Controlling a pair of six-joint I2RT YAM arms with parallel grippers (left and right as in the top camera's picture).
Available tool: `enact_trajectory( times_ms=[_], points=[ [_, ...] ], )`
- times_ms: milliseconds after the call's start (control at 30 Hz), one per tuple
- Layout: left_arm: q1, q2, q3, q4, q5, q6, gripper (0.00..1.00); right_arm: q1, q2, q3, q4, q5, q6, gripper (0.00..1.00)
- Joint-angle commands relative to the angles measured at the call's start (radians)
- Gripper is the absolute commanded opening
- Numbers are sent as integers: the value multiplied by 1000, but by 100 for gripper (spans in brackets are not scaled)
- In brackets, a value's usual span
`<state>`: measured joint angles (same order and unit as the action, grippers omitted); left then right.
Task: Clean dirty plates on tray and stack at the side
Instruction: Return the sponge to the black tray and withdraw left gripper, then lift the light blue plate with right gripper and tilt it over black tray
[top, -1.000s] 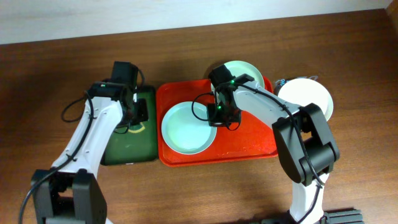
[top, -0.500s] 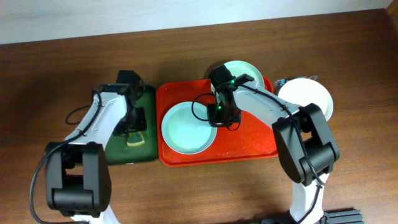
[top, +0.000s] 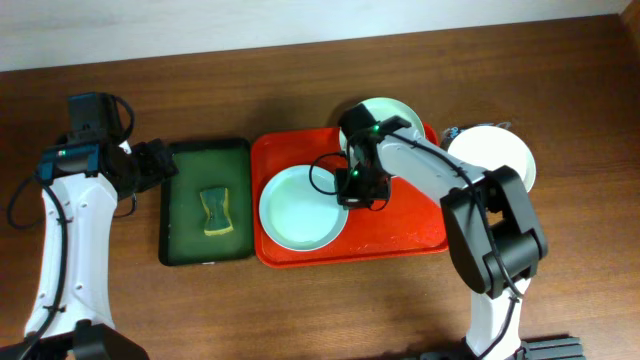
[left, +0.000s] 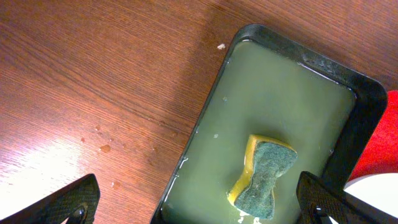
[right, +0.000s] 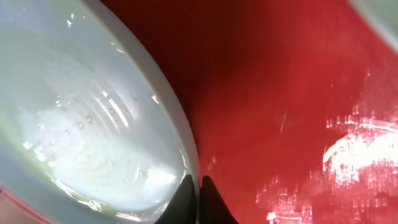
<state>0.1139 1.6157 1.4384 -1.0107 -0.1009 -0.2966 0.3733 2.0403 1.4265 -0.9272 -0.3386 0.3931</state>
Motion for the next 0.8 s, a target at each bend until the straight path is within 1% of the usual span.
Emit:
enact_trajectory(
  times_ms=[0, 167, 233, 300, 333, 400, 467, 567, 633, 667, 767],
  points=[
    [2, -5, 10, -1, 14, -10, 99, -56, -71, 85, -87, -55, 3, 4],
    [2, -5, 10, -1, 14, -10, 99, -71, -93, 201, -245, -55, 12, 4],
    [2, -5, 10, -1, 14, -10, 99, -51, -93, 262, -240, -50, 75, 4],
    [2, -5, 10, -1, 14, -10, 99, -19, -93, 297, -172, -14, 137, 4],
    [2, -5, 10, -1, 14, -10, 99, 18, -93, 302, -78, 47, 190, 4],
    [2, -5, 10, -1, 14, -10, 99, 82, -89, 302, 33, 166, 245, 4],
    [2, -5, 10, -1, 14, -10, 99, 150, -87, 301, 122, 292, 255, 4],
    [2, -5, 10, -1, 14, -10, 99, 278, -87, 301, 208, 568, 249, 4],
    [2, -5, 10, -1, 14, -10, 99, 359, -87, 301, 253, 778, 172, 4],
    [2, -5, 10, -1, 14, -10, 99, 396, -87, 302, 288, 877, 91, 4],
    [2, -5, 10, -1, 14, -10, 99, 473, -87, 302, 397, 1069, -136, 4]
  ],
)
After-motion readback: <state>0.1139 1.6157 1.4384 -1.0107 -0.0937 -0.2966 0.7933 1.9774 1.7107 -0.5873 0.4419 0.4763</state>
